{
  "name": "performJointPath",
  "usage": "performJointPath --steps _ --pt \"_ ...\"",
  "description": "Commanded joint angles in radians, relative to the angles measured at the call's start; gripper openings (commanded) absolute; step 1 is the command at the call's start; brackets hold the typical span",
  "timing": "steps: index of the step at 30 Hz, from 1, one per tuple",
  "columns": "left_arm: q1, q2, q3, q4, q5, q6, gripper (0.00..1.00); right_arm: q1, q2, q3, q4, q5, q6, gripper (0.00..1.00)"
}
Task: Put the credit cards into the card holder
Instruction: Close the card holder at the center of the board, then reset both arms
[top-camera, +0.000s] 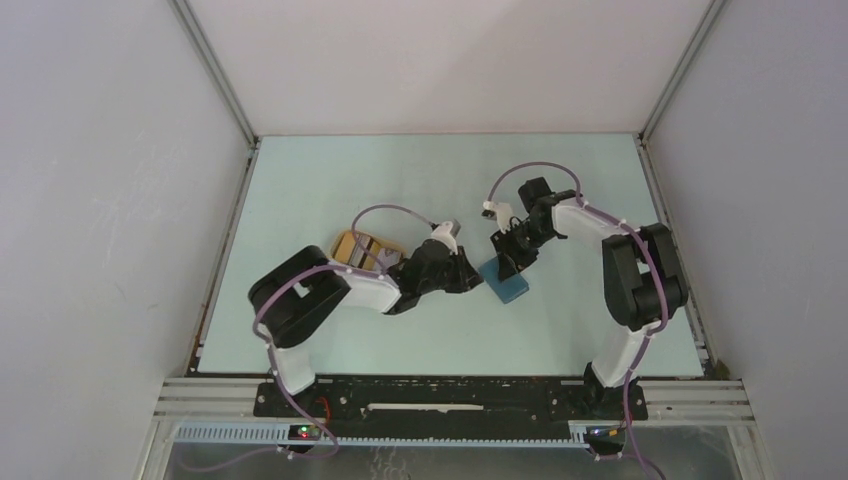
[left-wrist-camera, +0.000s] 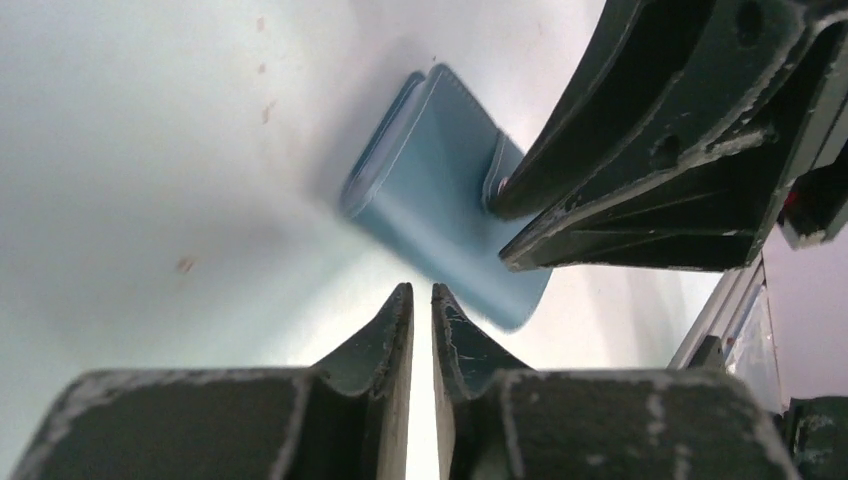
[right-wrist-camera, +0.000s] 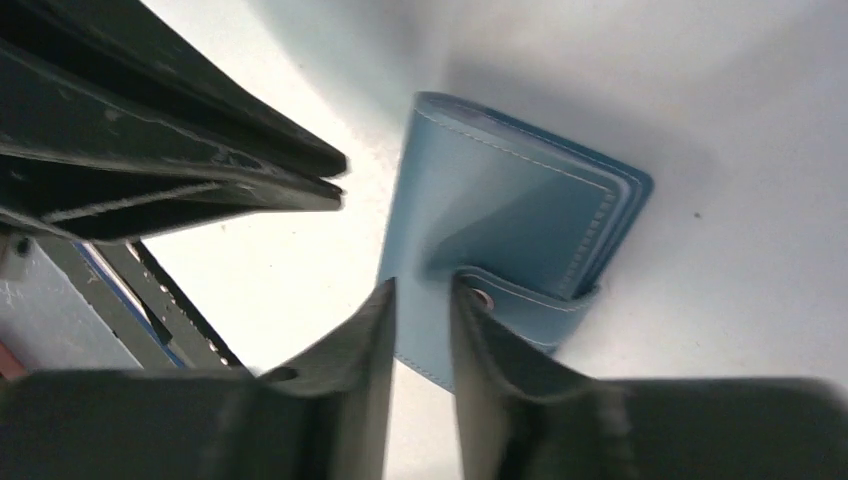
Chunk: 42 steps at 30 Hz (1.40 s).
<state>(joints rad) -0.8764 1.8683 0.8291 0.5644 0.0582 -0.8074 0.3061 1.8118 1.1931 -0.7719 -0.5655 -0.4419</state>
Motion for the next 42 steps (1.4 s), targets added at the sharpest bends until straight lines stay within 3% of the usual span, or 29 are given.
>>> performJointPath --steps 1,5,12,14,16,18,21,26,34,42 --pt "0.001 -0.231 -0.109 -0.049 -0.055 0.079 0.2 0.02 -0.091 -0.023 0.049 -0.009 -0.029 0.46" --pt "0.0 -0.466 -0.174 -0.17 -0.092 0.153 0.33 0.015 -0.301 -0.049 0.092 -0.004 -0.045 0.66" --pt "0.002 -0.845 -0.102 -0.541 -0.105 0.312 0.51 -0.106 -0.656 -0.071 0.057 -0.111 -0.094 0.73" --pt "0.004 -0.945 -0.077 -0.634 -0.112 0.344 0.59 -0.151 -0.754 -0.07 0.054 -0.109 -0.11 0.79" --pt "0.008 -1.038 -0.044 -0.715 -0.124 0.368 0.72 -0.205 -0.853 -0.072 0.061 -0.121 -0.111 0.96" --pt "0.024 -1.12 -0.007 -0.763 -0.081 0.378 0.98 -0.308 -0.939 -0.07 0.088 -0.199 0.01 1.0" --pt "0.098 -1.214 0.054 -0.79 0.048 0.363 1.0 -0.392 -1.032 -0.059 0.11 -0.23 0.158 1.0" --pt "0.235 -1.234 0.231 -1.021 0.006 0.442 1.0 -0.398 -1.115 -0.056 0.133 -0.149 0.362 1.0" --pt "0.312 -1.247 0.36 -1.207 -0.094 0.535 1.0 -0.4 -1.177 -0.011 0.146 -0.127 0.416 1.0" --pt "0.315 -1.293 0.348 -1.234 -0.109 0.548 1.0 -0.4 -1.181 -0.001 0.167 -0.071 0.466 1.0"
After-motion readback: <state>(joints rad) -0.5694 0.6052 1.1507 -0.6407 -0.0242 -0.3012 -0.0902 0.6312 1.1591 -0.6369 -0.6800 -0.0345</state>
